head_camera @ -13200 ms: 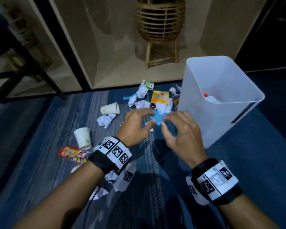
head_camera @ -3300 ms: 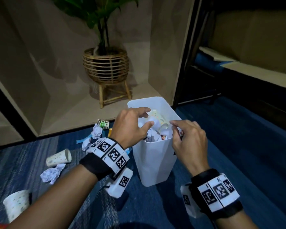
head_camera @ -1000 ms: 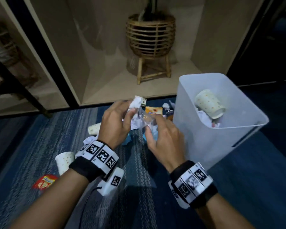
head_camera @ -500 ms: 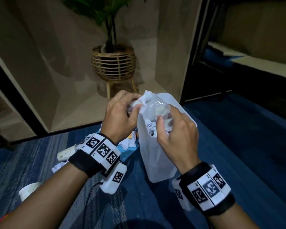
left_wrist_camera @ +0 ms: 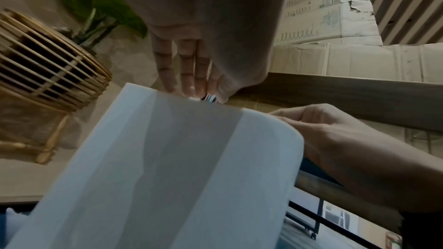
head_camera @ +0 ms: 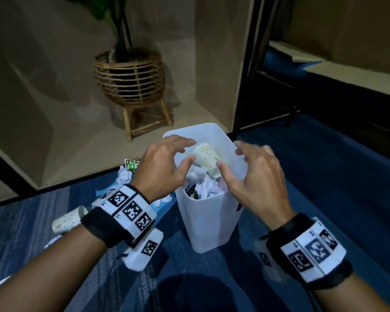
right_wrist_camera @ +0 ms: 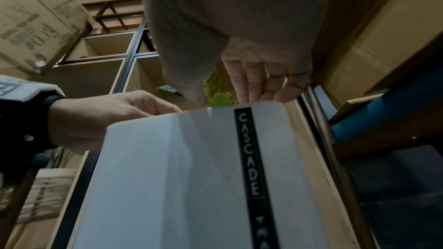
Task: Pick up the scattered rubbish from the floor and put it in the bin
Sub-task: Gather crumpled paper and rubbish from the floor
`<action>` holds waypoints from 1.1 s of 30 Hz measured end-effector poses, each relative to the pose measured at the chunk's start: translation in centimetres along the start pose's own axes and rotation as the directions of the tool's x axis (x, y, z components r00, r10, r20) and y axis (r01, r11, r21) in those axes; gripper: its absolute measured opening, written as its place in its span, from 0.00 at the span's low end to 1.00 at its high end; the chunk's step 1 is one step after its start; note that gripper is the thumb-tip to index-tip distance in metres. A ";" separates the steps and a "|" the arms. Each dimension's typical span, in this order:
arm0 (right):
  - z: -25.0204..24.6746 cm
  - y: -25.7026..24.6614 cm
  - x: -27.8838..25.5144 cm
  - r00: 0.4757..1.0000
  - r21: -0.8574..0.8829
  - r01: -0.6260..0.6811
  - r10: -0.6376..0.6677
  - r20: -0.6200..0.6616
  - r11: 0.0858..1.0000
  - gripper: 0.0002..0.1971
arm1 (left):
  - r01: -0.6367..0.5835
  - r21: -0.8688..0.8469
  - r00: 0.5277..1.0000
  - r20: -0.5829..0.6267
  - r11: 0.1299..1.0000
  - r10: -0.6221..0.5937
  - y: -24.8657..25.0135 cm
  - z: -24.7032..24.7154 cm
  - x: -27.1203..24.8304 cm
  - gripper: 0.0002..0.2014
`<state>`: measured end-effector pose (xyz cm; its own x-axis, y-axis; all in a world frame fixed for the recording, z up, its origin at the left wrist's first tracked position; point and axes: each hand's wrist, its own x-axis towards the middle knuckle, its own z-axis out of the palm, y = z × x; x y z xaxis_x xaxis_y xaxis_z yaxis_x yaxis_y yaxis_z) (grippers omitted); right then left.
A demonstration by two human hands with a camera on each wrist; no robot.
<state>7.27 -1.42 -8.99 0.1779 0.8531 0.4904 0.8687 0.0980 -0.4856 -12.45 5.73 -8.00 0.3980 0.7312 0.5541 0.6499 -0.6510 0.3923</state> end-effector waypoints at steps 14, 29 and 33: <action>-5.3 -3.1 6.2 0.822 -0.393 0.433 -0.176 0.541 0.811 0.33 | -0.050 -0.040 0.983 0.177 0.998 0.056 -6.4 -8.3 2.1 0.13; 2.8 -14.1 4.3 0.863 -0.035 0.445 -0.418 0.283 0.895 0.16 | 0.230 -0.043 0.957 0.193 0.972 -0.218 -16.7 -11.9 -4.4 0.07; 11.0 -16.6 1.3 0.858 0.118 0.339 -0.358 0.368 0.934 0.14 | 0.342 0.020 0.906 0.258 0.940 -0.335 -19.2 -11.1 -6.6 0.10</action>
<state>-11.98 3.71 -8.20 -0.3281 0.8857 0.3285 0.8166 0.4407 -0.3727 -34.73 11.11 -11.08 0.3102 0.9333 0.1808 0.7596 -0.3577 0.5432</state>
